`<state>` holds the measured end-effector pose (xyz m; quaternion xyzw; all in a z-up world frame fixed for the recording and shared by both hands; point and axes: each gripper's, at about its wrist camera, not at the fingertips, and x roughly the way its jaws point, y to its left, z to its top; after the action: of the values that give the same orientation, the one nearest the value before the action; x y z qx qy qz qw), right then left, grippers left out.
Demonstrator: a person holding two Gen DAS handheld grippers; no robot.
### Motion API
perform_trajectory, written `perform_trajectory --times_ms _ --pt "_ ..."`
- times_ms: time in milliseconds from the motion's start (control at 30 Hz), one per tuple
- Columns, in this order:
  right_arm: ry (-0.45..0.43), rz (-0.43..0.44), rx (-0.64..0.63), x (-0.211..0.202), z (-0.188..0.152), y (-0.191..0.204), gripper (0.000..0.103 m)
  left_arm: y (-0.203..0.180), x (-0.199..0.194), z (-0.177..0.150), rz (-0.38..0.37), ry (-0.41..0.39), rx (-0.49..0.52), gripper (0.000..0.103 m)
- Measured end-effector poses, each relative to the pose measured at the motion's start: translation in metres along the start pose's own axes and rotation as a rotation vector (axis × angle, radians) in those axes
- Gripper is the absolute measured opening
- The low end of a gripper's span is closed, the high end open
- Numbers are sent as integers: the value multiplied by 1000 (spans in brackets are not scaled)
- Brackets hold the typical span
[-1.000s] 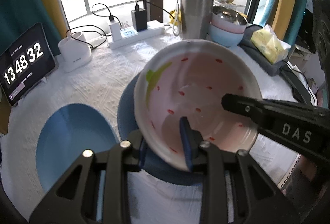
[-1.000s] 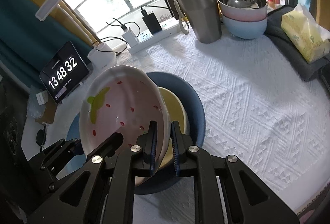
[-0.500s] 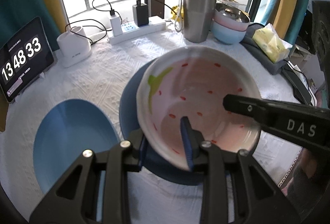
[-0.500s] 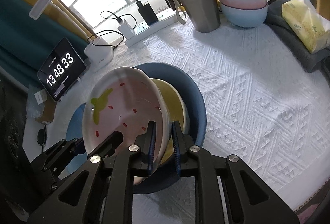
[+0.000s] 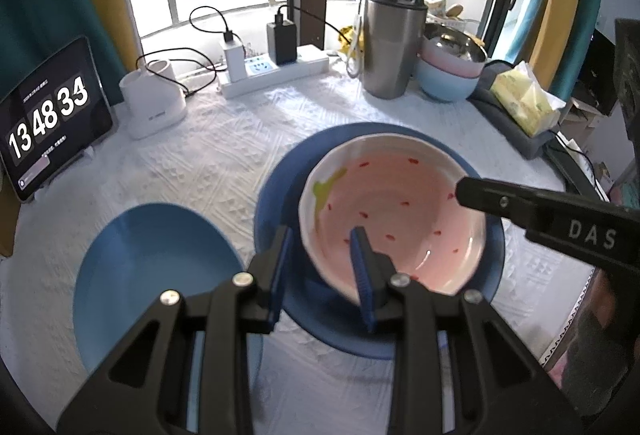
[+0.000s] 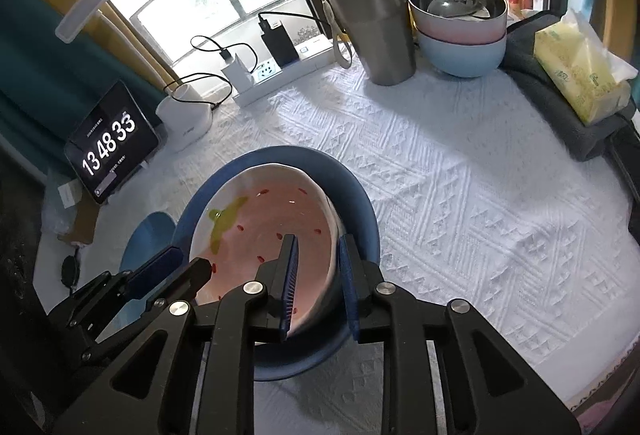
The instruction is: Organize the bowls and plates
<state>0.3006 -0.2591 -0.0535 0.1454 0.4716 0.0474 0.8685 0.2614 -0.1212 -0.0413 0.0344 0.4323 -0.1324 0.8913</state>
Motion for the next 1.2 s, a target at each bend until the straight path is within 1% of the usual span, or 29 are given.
perform_trajectory --times_ms 200,400,733,1000,1200 --pt "-23 -8 -14 -9 3 -1 23 10 -7 3 5 -23 -22 32" --pt "-36 -20 -7 -14 6 -11 23 26 -10 3 12 -38 -58 32" --pt "-27 -31 18 -9 6 -33 24 43 7 -3 37 -2 -92 32" --pt "-10 -14 9 -1 6 -37 24 41 18 -2 38 15 -80 33" --pt "28 0 -9 13 -1 -36 23 36 26 -3 36 33 -55 33"
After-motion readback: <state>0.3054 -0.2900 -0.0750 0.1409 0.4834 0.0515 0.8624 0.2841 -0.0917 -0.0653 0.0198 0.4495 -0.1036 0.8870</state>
